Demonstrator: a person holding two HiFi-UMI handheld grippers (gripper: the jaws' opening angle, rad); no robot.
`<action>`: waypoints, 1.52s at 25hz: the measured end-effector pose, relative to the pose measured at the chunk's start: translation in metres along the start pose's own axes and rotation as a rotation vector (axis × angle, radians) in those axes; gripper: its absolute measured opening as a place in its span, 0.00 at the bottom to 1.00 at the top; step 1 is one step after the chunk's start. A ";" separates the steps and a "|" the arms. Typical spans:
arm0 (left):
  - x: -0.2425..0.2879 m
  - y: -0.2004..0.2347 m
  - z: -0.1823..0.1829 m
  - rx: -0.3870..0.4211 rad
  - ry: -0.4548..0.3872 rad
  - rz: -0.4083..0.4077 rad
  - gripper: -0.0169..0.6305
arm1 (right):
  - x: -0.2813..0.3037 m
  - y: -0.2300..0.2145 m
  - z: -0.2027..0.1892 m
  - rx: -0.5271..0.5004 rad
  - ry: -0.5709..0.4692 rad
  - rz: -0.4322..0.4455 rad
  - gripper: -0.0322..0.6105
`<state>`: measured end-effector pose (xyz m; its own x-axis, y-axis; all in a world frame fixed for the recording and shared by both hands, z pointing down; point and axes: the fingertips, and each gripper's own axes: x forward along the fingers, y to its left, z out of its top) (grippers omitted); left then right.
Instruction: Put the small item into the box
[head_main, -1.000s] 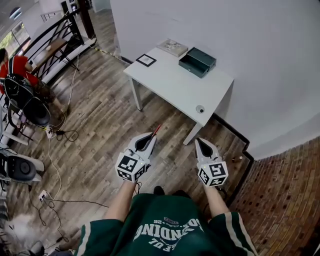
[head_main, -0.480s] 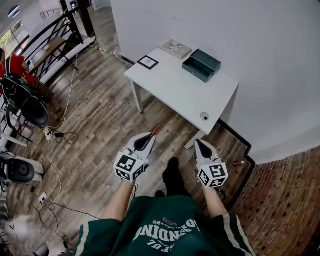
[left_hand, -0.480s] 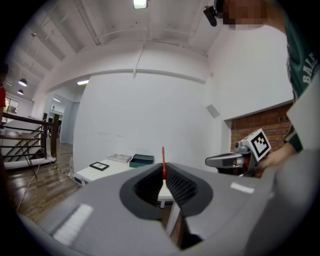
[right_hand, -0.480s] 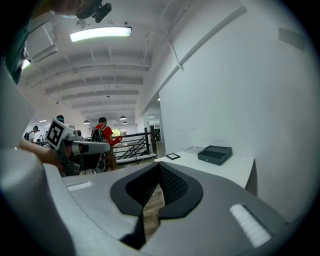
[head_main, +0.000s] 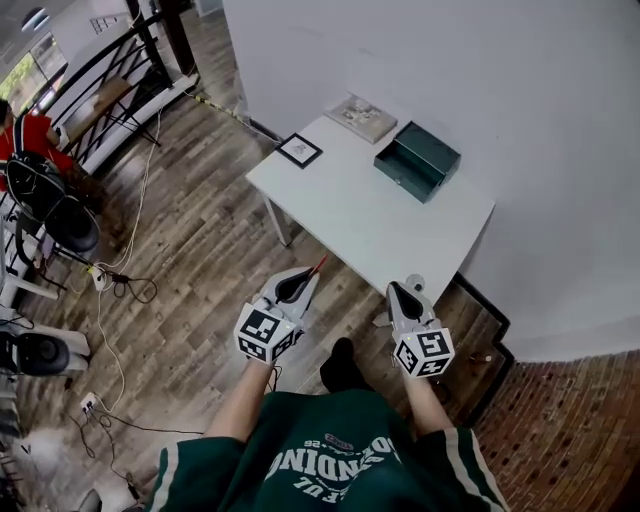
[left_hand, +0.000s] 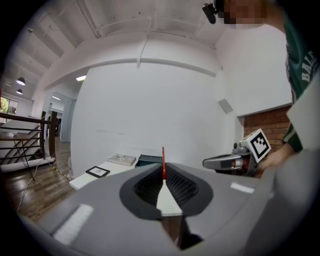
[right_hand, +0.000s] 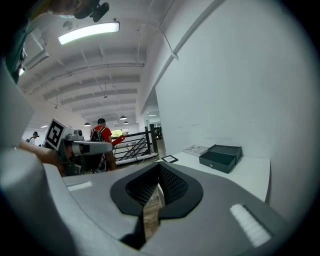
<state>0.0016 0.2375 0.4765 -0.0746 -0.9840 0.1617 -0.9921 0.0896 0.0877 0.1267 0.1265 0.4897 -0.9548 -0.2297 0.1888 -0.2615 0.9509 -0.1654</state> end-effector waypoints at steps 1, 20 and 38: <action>0.013 0.009 0.004 -0.001 0.002 0.004 0.13 | 0.013 -0.009 0.006 0.002 -0.002 0.003 0.05; 0.202 0.115 0.049 0.057 0.031 -0.118 0.13 | 0.156 -0.139 0.055 0.058 -0.019 -0.100 0.05; 0.409 0.215 0.085 0.097 0.093 -0.578 0.13 | 0.293 -0.229 0.103 0.142 -0.034 -0.512 0.05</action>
<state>-0.2512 -0.1590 0.4776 0.4851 -0.8513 0.2000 -0.8744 -0.4753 0.0978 -0.1079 -0.1797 0.4829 -0.7030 -0.6662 0.2489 -0.7099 0.6781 -0.1904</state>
